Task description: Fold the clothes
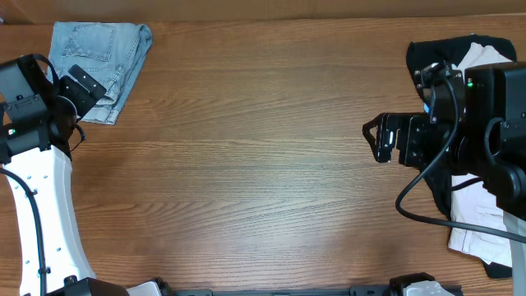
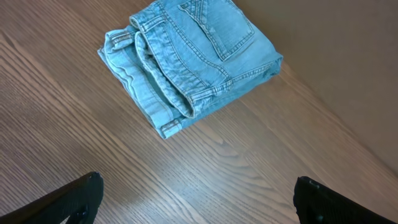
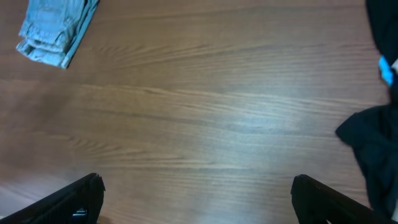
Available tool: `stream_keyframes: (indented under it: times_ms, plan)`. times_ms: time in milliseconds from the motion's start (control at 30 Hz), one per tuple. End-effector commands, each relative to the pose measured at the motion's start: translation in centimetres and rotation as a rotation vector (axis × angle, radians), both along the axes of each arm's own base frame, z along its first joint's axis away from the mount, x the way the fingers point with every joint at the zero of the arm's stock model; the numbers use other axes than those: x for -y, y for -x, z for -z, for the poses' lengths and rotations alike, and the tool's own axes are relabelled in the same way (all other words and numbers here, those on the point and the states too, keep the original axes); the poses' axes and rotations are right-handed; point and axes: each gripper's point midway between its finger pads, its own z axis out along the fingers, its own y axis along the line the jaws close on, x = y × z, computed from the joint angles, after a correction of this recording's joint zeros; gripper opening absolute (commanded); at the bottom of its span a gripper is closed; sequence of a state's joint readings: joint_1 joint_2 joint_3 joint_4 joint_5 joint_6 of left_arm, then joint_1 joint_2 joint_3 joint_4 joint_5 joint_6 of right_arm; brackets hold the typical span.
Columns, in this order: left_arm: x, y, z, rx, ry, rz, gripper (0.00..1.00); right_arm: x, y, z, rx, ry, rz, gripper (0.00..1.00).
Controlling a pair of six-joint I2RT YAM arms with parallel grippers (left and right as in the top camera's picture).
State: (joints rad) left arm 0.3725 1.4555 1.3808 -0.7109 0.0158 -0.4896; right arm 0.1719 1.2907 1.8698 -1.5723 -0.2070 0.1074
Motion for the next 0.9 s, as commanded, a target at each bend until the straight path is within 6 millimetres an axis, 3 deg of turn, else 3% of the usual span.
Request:
stream_keyframes:
  times_ms: [0,200,467,633,733,867]
  plan:
    - [0.1,-0.1,0.2,-0.007,-0.009,0.021,1.0,0.5,-1.0,0.1,0.026,0.035,0.017,1.0]
    - [0.4,-0.2,0.2,-0.007,-0.008,0.027,1.0,0.2,-3.3,-1.7,0.204,0.011,0.022,1.0]
    - [0.3,-0.2,0.2,-0.007,-0.009,0.027,1.0,1.0,-3.1,-2.2,0.372,0.009,0.059,1.0]
    - [0.4,-0.2,0.2,-0.007,-0.008,0.029,1.0,1.2,-3.8,-2.6,0.563,-0.021,0.079,1.0]
    - [0.7,-0.3,0.2,-0.007,-0.008,0.037,1.0,1.5,-3.8,-1.9,0.669,-0.034,0.098,1.0]
    - [0.7,-0.3,0.2,-0.007,-0.008,0.037,1.0,1.8,-3.2,0.7,0.765,-0.006,0.084,1.0]
